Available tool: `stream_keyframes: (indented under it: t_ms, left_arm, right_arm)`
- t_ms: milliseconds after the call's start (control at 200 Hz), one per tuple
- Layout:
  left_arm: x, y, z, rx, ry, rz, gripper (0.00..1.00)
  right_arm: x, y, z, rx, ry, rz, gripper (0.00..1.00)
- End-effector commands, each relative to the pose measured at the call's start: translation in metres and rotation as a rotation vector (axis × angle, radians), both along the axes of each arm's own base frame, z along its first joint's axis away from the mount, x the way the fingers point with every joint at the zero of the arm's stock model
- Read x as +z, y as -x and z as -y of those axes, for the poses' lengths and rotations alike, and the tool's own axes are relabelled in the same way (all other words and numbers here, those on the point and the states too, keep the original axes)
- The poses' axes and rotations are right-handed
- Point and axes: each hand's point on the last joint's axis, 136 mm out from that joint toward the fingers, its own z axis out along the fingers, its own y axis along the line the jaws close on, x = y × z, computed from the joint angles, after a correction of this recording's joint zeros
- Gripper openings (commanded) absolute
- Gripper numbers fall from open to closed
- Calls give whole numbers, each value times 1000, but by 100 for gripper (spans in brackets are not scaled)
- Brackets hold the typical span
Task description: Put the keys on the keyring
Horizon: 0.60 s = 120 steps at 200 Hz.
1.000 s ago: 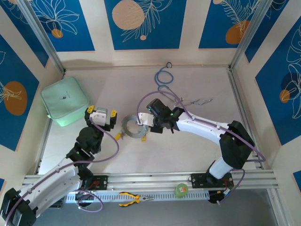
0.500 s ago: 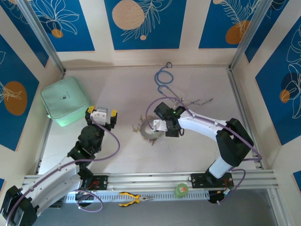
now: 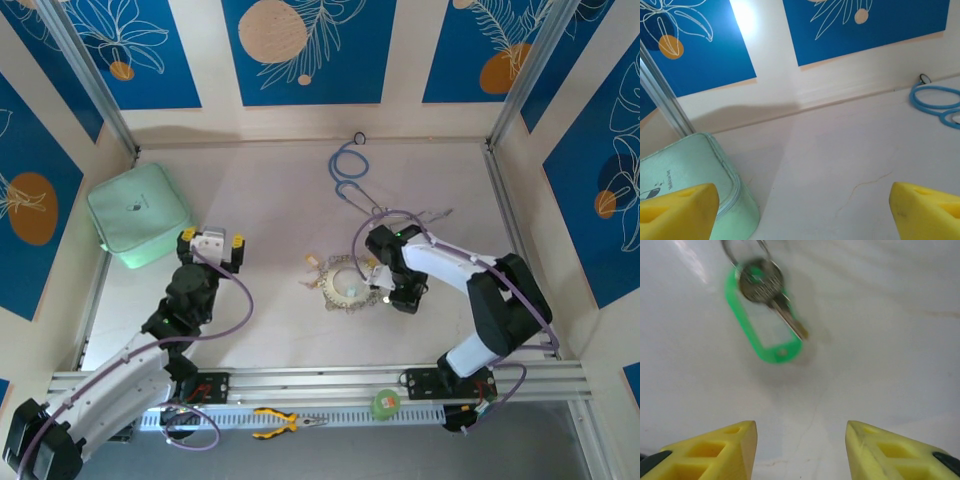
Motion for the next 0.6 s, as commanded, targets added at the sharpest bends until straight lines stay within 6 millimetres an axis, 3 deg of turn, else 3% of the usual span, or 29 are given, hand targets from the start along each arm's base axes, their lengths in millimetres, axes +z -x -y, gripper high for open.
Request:
stream_keyframes:
  t_ms: [0,85,190,255,315,470,595]
  left_arm:
    - [13,-2,-8,27,29,-4,89]
    - [4,-5,-17,64,19,-42,91]
    - [-12,-9,-31,120,22,-90,93]
    - [-23,-11,-39,147,25,-116,98]
    - [-33,-12,-43,147,18,-148,100]
    - [-44,-14,-72,261,33,-168,100]
    - [-63,-22,-78,264,68,-184,100]
  right_arm:
    - [26,-16,10,-105,-16,109,50]
    - [46,-51,-5,-166,-154,298,50]
    - [74,-87,-44,-284,-491,516,47]
    - [94,-105,-54,-342,-693,666,46]
    - [109,-119,-48,-408,-839,817,47]
    - [110,-134,-17,-561,-1047,1034,61]
    - [85,-147,2,-654,-1058,1088,61]
